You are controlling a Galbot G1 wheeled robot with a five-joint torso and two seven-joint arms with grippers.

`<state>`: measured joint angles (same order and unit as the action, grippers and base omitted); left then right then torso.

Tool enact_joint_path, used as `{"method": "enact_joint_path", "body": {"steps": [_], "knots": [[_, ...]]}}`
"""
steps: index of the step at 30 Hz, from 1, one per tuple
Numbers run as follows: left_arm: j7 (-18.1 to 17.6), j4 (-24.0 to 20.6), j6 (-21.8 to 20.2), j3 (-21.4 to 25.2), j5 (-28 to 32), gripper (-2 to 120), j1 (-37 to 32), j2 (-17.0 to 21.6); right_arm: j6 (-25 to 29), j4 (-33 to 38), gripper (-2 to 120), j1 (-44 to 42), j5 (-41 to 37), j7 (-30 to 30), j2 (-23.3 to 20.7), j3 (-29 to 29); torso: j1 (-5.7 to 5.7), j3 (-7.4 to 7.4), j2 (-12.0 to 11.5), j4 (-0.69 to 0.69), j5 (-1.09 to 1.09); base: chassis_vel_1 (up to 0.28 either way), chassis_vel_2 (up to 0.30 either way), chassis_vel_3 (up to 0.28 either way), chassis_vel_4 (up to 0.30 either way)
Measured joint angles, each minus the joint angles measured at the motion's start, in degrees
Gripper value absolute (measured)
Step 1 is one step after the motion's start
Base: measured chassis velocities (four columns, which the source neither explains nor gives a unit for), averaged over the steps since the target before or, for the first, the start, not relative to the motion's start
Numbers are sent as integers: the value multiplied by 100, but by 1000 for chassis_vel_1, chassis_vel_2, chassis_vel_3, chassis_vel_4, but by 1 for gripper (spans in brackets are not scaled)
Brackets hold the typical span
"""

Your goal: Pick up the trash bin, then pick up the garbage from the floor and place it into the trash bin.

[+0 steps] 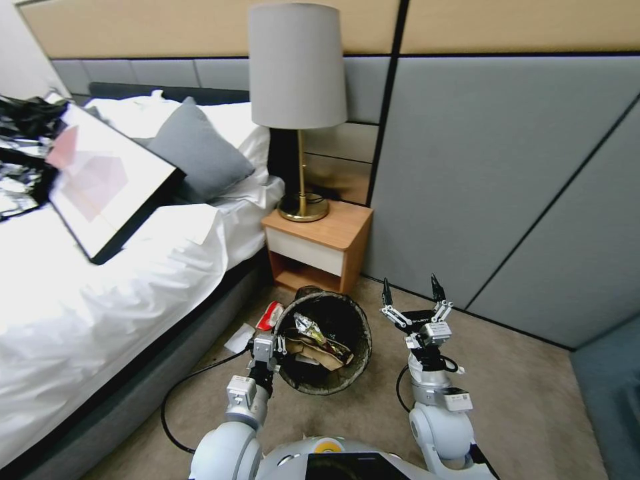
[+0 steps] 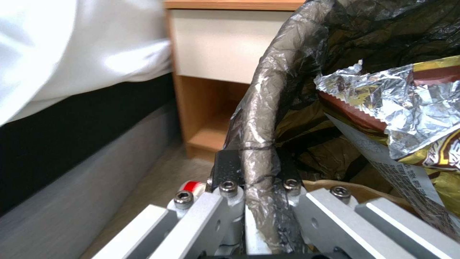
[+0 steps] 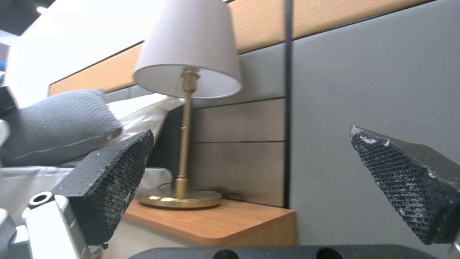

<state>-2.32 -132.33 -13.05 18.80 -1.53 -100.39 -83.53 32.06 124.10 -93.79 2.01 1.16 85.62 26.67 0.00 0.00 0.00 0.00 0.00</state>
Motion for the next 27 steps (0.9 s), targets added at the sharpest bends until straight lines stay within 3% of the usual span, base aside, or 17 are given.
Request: {"method": "enact_joint_path", "body": {"steps": [27], "knots": [[3, -45, 23, 23, 12, 0, -16, 22, -29, 6, 100, 36, -5, -24, -38, 3, 0, 0, 0, 0, 0, 71, 70, 69, 69]]}}
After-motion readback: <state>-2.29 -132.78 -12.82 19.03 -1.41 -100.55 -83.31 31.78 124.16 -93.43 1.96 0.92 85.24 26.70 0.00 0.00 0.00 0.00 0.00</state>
